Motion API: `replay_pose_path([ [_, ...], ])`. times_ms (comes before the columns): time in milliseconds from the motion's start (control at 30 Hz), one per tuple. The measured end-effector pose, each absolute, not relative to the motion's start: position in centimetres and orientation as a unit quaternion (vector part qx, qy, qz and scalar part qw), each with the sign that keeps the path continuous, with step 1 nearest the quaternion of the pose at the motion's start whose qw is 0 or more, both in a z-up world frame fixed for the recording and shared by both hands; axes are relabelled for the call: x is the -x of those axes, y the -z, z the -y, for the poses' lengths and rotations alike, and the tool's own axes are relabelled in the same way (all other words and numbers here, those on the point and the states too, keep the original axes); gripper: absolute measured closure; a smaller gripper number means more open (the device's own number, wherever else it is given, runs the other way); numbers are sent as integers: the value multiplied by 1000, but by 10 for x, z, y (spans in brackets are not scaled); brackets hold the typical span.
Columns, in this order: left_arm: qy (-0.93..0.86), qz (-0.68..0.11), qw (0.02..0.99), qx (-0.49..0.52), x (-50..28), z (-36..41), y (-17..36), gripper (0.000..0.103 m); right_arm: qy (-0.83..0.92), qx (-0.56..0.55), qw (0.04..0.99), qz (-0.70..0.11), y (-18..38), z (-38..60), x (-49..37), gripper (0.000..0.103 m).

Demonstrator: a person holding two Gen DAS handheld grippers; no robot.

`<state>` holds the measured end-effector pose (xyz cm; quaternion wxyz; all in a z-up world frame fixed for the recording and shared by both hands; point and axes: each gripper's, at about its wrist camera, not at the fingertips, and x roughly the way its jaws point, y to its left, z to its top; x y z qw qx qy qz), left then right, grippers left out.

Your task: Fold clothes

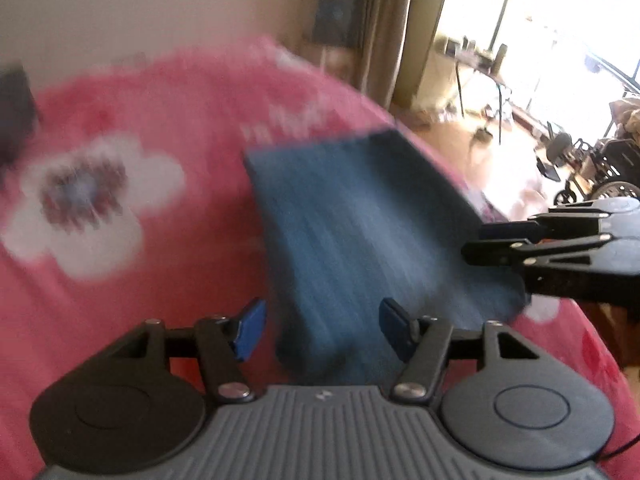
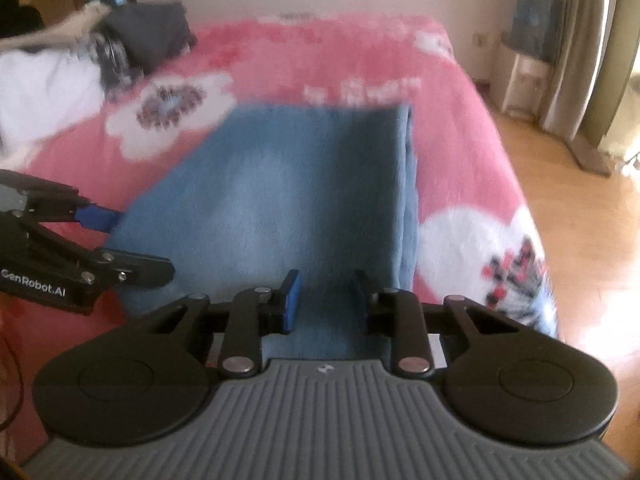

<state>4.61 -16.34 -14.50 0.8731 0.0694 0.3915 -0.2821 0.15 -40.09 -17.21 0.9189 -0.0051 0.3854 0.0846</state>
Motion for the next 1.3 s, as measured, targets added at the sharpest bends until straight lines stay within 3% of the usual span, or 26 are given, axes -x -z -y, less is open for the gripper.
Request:
replay_pose_path([
  [267, 305, -334, 890, -63, -78, 189, 128, 40, -103, 5, 939, -327, 154, 407, -42, 78],
  [467, 296, -361, 882, -57, -112, 213, 154, 51, -106, 2, 942, -318, 181, 418, -74, 79],
  [500, 295, -366, 881, -55, -118, 217, 159, 55, -98, 5, 940, -327, 188, 421, -81, 85],
  [567, 292, -374, 879, -53, -128, 224, 167, 60, -94, 3, 938, -334, 188, 422, -87, 88],
  [900, 279, -387, 877, -56, -134, 227, 166, 58, -84, -25, 938, -335, 184, 428, -133, 91],
  [1133, 277, -397, 873, -51, -138, 226, 163, 57, -79, -46, 933, -347, 195, 435, -142, 92],
  [1300, 276, -400, 872, -51, -139, 228, 164, 54, -91, -78, 934, -336, 172, 442, -119, 90],
])
